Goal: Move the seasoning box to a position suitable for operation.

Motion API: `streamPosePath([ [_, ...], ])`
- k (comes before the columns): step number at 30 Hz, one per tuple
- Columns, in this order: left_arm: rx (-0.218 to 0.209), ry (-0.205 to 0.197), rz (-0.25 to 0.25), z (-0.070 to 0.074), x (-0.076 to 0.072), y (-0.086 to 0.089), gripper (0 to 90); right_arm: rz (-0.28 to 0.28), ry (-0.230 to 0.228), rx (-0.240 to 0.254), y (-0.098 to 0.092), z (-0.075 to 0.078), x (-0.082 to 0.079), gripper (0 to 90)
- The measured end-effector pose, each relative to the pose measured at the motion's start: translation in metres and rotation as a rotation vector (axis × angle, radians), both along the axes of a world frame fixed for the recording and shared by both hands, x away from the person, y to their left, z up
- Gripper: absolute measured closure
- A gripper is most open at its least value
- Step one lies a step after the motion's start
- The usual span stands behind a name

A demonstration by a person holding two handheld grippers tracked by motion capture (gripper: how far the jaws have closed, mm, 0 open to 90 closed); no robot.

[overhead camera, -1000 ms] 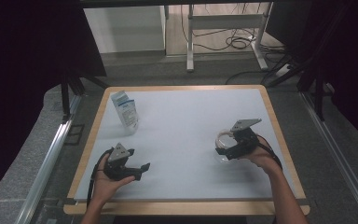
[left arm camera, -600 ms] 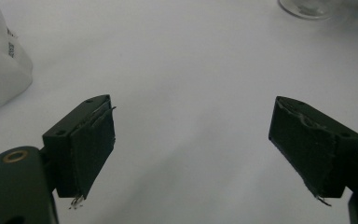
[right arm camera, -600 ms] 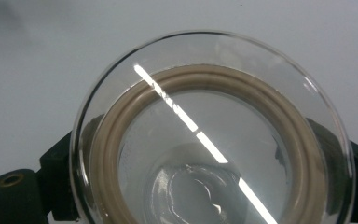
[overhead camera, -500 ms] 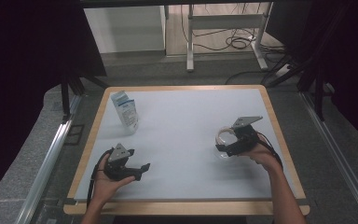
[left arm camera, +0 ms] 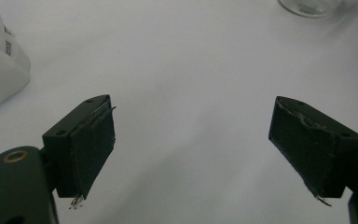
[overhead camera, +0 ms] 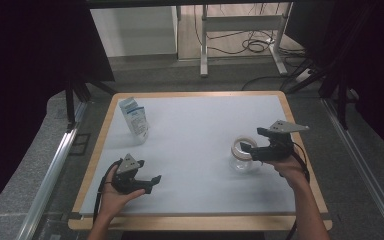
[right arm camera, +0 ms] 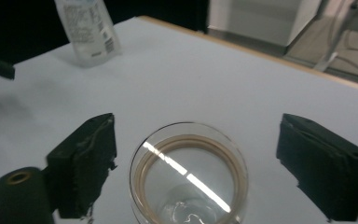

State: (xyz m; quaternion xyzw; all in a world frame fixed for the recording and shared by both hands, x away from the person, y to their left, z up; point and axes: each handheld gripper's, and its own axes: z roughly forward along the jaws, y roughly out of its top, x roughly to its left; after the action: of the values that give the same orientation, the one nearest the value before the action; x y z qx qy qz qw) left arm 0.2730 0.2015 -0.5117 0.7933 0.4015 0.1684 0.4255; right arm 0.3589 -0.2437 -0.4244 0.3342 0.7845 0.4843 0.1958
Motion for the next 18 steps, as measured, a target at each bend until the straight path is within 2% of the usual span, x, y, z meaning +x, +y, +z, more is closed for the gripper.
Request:
streamPosePath([
  [3, -0.001, -0.001, 0.003, 0.000, 0.000, 0.000, 14.6, -0.070, -0.029, 0.018, -0.005, 0.002, -0.012, 30.0],
  [5, -0.004, -0.001, 0.006, 0.000, -0.001, 0.001, 14.6, -0.108, -0.028, 0.027, -0.009, 0.001, -0.018, 39.3],
  [9, -0.005, -0.004, 0.010, 0.000, -0.001, 0.002, 14.6, -0.121, -0.039, 0.035, -0.015, -0.004, -0.028, 59.1],
  [12, -0.008, -0.005, 0.015, -0.001, -0.001, 0.004, 14.8, -0.122, -0.069, 0.059, -0.019, -0.008, -0.037, 72.3],
  [14, -0.008, -0.006, 0.019, -0.001, -0.002, 0.005, 14.9, -0.142, -0.076, 0.068, -0.022, -0.011, -0.043, 78.4],
  [16, -0.014, -0.009, 0.026, -0.001, -0.002, 0.006, 15.1, -0.162, -0.084, 0.106, -0.025, -0.015, -0.047, 83.9],
  [18, -0.014, -0.012, 0.028, -0.001, -0.003, 0.008, 15.2, -0.166, -0.073, 0.099, -0.028, -0.015, -0.047, 86.3],
])
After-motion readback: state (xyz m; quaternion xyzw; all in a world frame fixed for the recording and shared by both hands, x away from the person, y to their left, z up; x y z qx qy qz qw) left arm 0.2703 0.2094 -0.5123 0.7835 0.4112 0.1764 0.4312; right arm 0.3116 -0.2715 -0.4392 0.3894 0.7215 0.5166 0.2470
